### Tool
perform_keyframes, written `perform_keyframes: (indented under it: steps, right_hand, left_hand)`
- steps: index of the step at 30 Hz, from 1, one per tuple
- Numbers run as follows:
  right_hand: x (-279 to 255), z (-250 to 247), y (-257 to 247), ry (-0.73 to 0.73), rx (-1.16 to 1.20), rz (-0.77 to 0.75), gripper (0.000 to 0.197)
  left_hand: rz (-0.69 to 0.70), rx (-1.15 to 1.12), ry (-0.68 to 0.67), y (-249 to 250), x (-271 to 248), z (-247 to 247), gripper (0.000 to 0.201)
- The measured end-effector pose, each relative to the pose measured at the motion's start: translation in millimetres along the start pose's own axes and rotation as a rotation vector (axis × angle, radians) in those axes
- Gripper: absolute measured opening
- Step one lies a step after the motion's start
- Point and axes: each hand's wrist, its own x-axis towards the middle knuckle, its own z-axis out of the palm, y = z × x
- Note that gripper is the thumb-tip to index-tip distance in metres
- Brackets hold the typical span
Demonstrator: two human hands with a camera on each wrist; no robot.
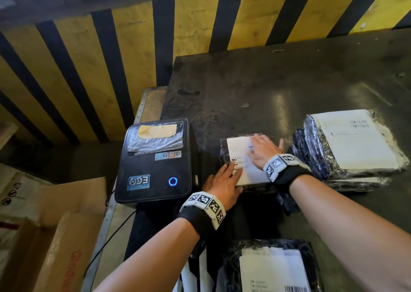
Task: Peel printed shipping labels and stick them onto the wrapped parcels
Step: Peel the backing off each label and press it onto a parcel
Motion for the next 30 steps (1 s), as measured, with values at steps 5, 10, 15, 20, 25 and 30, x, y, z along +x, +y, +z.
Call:
perform_keyframes:
  steps: [5, 10, 15, 20, 25, 30]
  right_hand:
    - [15, -33, -12, -0.072, -0.085, 0.056, 0.039]
    - [10, -19, -55, -0.114, -0.1, -0.234, 0.036]
    - [2, -15, -33, -0.112, -0.089, -0.203, 0.048]
    - [20, -38, -23, -0.189, -0.169, 0.007, 0.048]
    - [14, -23, -58, -0.173, -0.163, -0.183, 0.035]
    - [3, -22, -31, -0.128, -0.164, -0.133, 0.043]
  left_hand:
    - [0.005, 0.015, -0.005, 2, -2, 0, 0.068]
    - [0.008, 0.051, -0.002, 4, -4, 4, 0.076]
    - [0.003, -0.01, -0.021, 3, -2, 8, 0.083]
    - [0.001, 0.002, -0.053, 4, 0, 10, 0.086]
    - [0.011, -0.013, -0.039, 5, -3, 10, 0.087]
    - [-0.009, -0.017, -0.065, 4, -3, 7, 0.086]
